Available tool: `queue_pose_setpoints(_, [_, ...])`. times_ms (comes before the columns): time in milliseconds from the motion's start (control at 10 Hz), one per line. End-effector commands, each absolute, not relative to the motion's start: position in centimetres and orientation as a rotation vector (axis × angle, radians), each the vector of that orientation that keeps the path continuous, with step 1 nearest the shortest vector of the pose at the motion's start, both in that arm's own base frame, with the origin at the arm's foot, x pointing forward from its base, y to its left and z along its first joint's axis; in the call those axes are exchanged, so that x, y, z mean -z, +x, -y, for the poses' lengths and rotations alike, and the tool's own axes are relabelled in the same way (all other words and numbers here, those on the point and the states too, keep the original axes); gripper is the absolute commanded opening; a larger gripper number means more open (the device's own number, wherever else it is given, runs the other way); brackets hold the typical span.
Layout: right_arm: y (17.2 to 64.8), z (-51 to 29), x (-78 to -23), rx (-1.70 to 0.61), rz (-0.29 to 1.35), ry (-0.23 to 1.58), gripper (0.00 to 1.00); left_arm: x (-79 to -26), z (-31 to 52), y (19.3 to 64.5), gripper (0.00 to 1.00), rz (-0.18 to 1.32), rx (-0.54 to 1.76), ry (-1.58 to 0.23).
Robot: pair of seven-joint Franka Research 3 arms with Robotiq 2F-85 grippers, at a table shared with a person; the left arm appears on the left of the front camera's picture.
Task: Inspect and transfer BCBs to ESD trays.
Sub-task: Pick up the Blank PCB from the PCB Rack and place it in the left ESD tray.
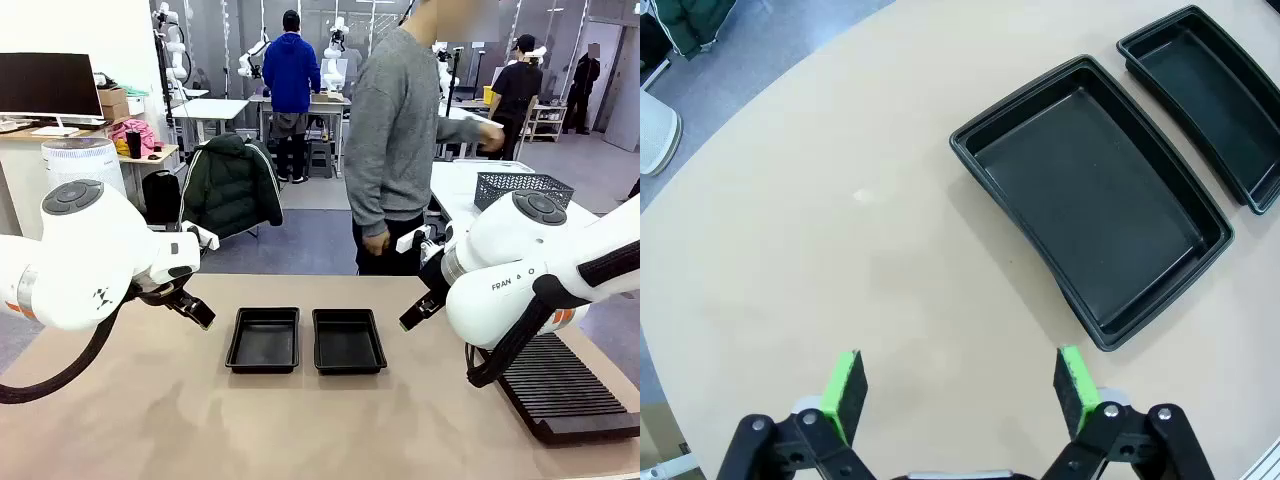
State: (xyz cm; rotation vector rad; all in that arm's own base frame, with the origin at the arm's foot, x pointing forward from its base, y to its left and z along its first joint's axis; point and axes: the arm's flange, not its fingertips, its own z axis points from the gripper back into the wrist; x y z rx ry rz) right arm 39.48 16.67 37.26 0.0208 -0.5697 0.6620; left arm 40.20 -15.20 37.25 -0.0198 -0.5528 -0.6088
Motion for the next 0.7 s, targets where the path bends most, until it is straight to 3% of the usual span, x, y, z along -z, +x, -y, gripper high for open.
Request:
queue_pose_setpoints(0, [39.47, -16.69, -37.25, -0.663, 0.57, 0.021, 1.0, -37.24, 15.2, 40.2, 1.0, 0.553, 0.609, -0.02])
queue_pose_setpoints(600, [39.47, -16.69, -37.25, -0.663, 0.57, 0.021, 1.0, -37.24, 15.2, 40.2, 1.0, 0.553, 0.609, -0.02])
